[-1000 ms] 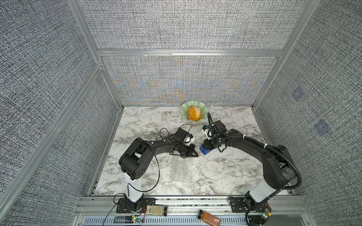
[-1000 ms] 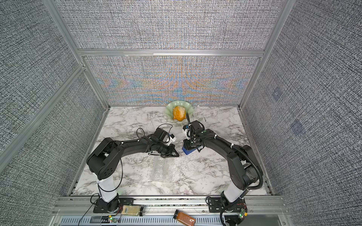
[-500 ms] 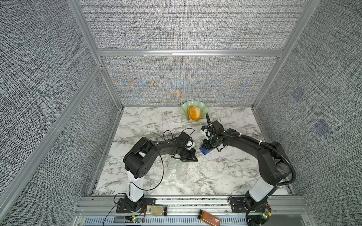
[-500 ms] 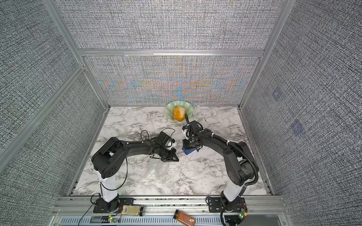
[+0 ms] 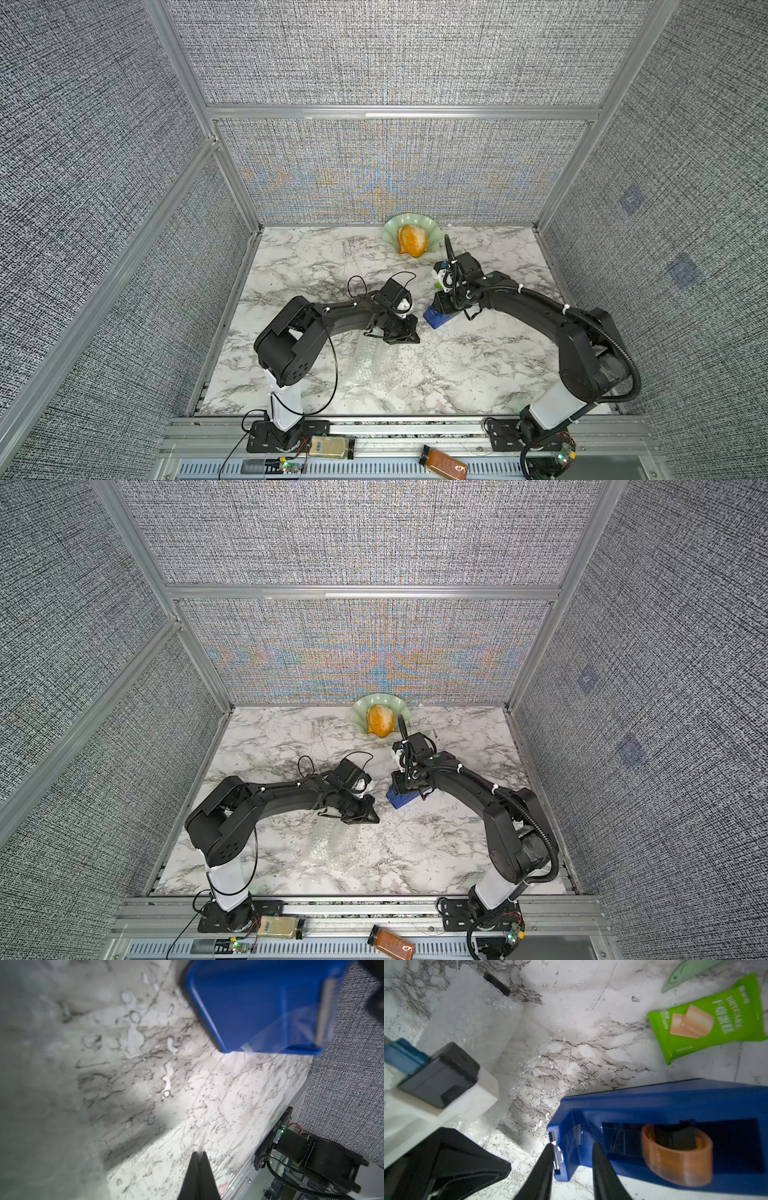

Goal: Wrap wine bottles in bubble wrap
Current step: Tear off the tape using the Tape Cutter.

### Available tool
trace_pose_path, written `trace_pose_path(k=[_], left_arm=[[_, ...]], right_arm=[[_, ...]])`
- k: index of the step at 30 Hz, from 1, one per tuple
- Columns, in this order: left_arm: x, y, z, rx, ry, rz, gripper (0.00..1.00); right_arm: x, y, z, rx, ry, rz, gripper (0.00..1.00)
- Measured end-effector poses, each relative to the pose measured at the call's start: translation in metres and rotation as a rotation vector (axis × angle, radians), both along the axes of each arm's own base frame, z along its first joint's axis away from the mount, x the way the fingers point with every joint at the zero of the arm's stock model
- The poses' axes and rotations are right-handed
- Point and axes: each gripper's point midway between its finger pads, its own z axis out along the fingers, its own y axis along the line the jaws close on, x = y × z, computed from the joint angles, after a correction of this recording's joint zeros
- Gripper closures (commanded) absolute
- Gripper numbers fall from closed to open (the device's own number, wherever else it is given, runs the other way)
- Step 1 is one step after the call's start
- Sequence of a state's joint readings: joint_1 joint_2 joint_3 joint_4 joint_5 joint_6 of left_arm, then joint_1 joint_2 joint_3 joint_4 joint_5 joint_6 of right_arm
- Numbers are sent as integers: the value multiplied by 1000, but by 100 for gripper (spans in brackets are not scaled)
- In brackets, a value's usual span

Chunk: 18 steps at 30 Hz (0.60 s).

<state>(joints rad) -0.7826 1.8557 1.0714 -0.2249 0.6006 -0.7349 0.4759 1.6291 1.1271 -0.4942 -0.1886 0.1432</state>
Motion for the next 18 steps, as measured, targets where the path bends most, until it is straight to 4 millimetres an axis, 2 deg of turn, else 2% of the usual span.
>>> trace_pose_path(k=[5,13,14,15,16,18], left_arm=[[7,-4,21,-33,-80,-26,100],[15,0,64,-53,-278,-122,100],[16,1,68,-57,-300,-131,95],[16,2,69,-61,-310,-136,84],[16,3,68,-64,-315,-140,79],[15,6,62,-73,-307,-139,79]], right_arm=[[-1,0,19,21,-35,-5,66],[-5,-4,32,33,-58,-15,66],[-6,-4,33,36,-61,-15,66],[-6,-4,33,37,-60,-17,66],[-6,-4,32,36,-59,-17,66],[-6,-3,29,34,-50,-19,66]])
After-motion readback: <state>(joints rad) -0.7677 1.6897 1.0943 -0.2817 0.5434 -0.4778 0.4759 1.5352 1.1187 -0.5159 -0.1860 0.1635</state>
